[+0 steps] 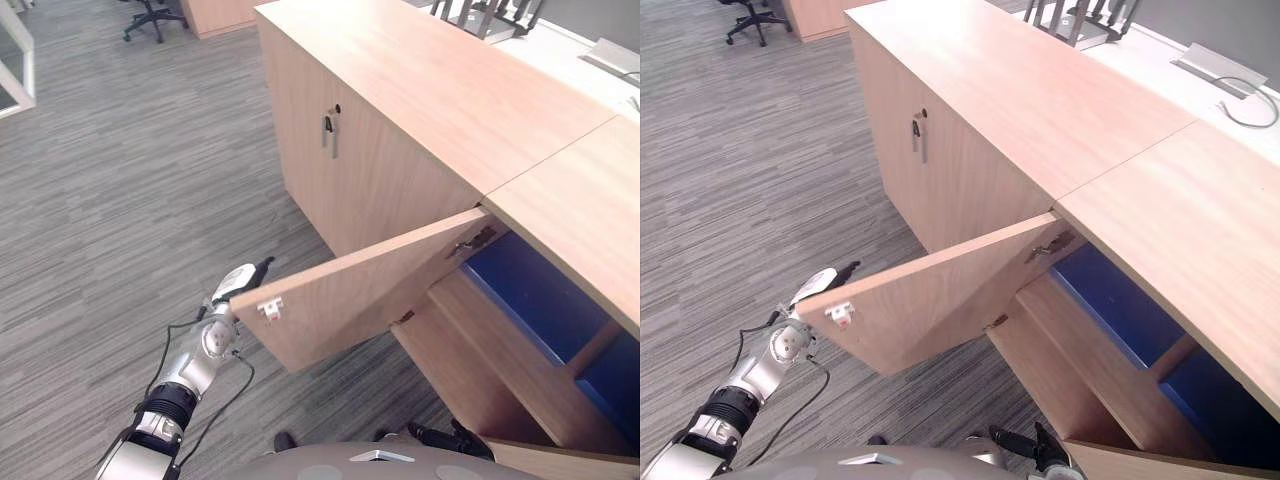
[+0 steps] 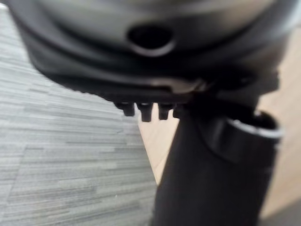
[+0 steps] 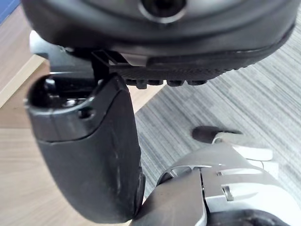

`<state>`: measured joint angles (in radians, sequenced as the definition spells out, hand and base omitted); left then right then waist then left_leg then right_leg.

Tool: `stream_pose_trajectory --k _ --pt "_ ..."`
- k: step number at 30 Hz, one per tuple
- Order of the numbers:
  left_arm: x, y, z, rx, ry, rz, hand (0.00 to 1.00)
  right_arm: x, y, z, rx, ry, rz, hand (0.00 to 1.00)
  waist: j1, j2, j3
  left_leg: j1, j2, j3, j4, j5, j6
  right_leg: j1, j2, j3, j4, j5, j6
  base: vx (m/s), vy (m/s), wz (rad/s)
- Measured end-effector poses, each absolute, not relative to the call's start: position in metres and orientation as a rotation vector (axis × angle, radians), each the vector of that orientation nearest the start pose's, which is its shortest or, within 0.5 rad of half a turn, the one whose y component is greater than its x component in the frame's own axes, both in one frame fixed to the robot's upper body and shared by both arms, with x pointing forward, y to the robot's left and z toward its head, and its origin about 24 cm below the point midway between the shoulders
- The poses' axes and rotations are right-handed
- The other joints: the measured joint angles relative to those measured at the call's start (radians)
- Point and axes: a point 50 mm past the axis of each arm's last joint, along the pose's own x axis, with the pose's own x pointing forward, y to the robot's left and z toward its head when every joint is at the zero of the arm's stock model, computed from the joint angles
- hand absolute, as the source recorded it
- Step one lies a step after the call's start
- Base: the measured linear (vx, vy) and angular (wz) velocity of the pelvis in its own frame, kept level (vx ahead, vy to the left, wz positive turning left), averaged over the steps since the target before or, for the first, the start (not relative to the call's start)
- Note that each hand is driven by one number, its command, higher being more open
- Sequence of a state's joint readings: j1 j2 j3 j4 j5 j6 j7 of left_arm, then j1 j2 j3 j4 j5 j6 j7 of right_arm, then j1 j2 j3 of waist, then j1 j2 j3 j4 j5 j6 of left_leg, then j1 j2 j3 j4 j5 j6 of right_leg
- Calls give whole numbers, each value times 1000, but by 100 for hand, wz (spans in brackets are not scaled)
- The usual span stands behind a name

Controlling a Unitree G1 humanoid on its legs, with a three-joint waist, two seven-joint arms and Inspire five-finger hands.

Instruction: Walk over to the cabinet, pick up the folder, carry it to the office cabinet, place the folder inside the office cabinet, then close the office cabinet door

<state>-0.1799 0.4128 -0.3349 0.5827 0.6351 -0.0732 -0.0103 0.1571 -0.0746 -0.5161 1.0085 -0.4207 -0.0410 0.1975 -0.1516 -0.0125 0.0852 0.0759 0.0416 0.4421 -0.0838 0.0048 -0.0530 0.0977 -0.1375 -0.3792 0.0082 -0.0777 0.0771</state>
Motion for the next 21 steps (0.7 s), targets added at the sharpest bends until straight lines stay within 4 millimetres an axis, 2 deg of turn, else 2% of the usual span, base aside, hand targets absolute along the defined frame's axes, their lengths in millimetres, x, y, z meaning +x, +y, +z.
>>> stream_pose_trajectory --k 4,5,6,7,9,10,12,13,14,15,17,18,21 --pt "246 184 -52 1248 318 -596 100 48 -249 -156 -221 1227 -18 100 -18 3 14 -2 22 20 36 -39 -15 -15 6 10 29 0 0 67 -15 -15" --pt "242 175 -56 1269 304 -663 100 31 -253 -156 -306 1291 72 100 -19 9 21 -6 31 27 62 -58 -18 -21 6 19 46 0 0 83 7 -21" --pt "238 167 -59 1275 285 -719 100 6 -248 -159 -357 1374 168 100 -21 17 21 -20 40 33 86 -74 -22 -35 6 23 64 0 0 94 15 -18" --pt "237 164 -60 1273 276 -743 100 -7 -244 -160 -376 1419 227 100 -22 18 22 -26 43 38 92 -75 -23 -45 6 26 71 0 0 111 9 -19" --pt "232 154 -63 1272 259 -824 100 -55 -215 -163 -464 1556 600 100 -42 24 37 -35 56 61 101 -78 -25 -75 8 32 115 0 0 105 -8 -25" --pt "230 151 -64 1271 259 -843 100 -64 -206 -162 -490 1569 721 100 -48 26 39 -34 60 65 101 -78 -25 -84 10 34 132 0 0 68 -18 -24" --pt "227 137 -66 1257 247 -897 100 -95 -163 -157 -515 1539 1157 100 -71 46 62 -22 105 76 124 -79 -23 -174 19 42 309 -13 -6 52 -39 -24" --pt "226 134 -67 1256 243 -910 100 -102 -149 -154 -500 1504 1251 100 -79 59 69 -22 118 74 130 -79 -23 -183 33 47 295 -38 -22 32 -90 -25" --pt "225 131 -67 1250 235 -920 100 -115 -123 -145 -429 1435 1403 100 -82 40 61 -15 119 78 133 -83 -28 -173 47 69 155 -31 -24 60 -145 -16" --pt "227 128 -63 1243 215 -909 100 -124 -102 -137 -251 1418 1438 100 -89 9 57 -11 104 86 146 -111 -46 -180 32 68 116 35 -31 96 -188 -22" --pt "228 121 -60 1214 189 -891 100 -125 -91 -133 -65 1442 1386 100 -98 25 57 -13 119 107 153 -127 -54 -186 47 86 94 33 -31 59 -129 -42" --pt "228 117 -59 1222 170 -894 100 -125 -95 -132 149 1505 1198 100 -107 44 65 -10 120 131 157 -127 -54 -194 51 111 92 33 -31 -10 -58 -58" --pt "224 122 -62 1216 193 -881 100 -136 -115 -133 435 1621 798 100 -131 76 65 5 126 165 174 -134 -65 -192 57 141 93 34 -32 -22 -35 -39"
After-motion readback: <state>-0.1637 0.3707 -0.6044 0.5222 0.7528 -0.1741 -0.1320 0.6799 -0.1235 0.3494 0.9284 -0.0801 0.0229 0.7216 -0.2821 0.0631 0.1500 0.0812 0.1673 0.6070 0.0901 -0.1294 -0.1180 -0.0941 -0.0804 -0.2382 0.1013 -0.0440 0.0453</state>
